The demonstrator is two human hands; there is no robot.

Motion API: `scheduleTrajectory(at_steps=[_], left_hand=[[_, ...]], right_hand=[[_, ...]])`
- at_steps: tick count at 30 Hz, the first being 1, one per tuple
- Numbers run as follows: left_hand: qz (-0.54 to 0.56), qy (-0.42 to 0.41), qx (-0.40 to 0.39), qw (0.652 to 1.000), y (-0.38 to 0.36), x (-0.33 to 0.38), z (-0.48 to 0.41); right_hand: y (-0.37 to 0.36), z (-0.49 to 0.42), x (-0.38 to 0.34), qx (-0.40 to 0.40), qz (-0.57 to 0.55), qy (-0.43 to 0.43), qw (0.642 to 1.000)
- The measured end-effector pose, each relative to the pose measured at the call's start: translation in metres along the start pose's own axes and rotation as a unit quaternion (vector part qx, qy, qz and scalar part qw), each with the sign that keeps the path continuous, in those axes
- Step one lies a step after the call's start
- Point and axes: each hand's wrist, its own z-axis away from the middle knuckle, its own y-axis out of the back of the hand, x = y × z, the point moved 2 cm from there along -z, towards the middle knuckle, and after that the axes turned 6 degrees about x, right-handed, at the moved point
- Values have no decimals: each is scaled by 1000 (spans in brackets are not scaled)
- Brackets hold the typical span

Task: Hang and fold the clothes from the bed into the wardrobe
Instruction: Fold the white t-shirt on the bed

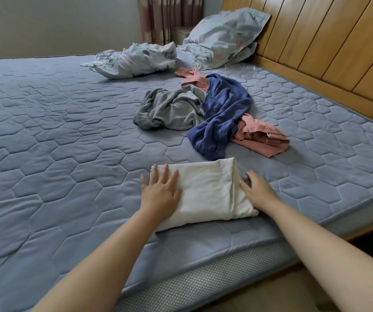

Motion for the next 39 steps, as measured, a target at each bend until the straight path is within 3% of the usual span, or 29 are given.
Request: scheduleTrajectory(at_steps=[3, 4, 5, 7, 9, 11, 14, 20, 25, 31, 34, 36, 37, 39], left_hand=[[29, -96, 18, 995, 6, 20, 12], [43, -130, 1, 991, 5, 28, 18], [46, -158, -19, 986, 3, 34, 23], [23, -185, -39, 982, -5, 39, 31], [7, -187, -20, 982, -10, 37, 34], [-3, -190, -4, 982, -12, 36, 36], [-3, -193, -12, 981, -13, 36, 35], [34, -194, -22, 980, -11, 29, 30], [40, -185, 2, 982, -16, 31, 33], [23, -182, 13, 983, -18, 33, 35], [40, -179, 16, 983, -17, 32, 35], [43, -178, 13, 983, -17, 32, 35], [42, -178, 10, 983, -17, 33, 35], [40, -180, 8, 983, -18, 32, 35]], right_hand=[[18, 23, -8, 176, -114, 38, 977], [20, 31, -12, 192, -127, 48, 972], [20, 37, -17, 174, -134, 41, 975], [15, 47, -23, 64, -137, -12, 989], [8, 57, -25, -38, -102, -42, 993], [2, 64, -24, -77, -95, -31, 992], [1, 69, -19, -52, -125, -9, 991], [-3, 77, -8, 24, -164, -56, 985], [9, 70, 3, 148, -159, -62, 974], [6, 56, -3, 63, -122, -55, 989], [18, 48, 8, 117, -305, -149, 933], [19, 47, 15, 86, -397, -224, 886], [18, 46, 18, 49, -364, -239, 899], [16, 46, 19, -62, -161, -212, 962]])
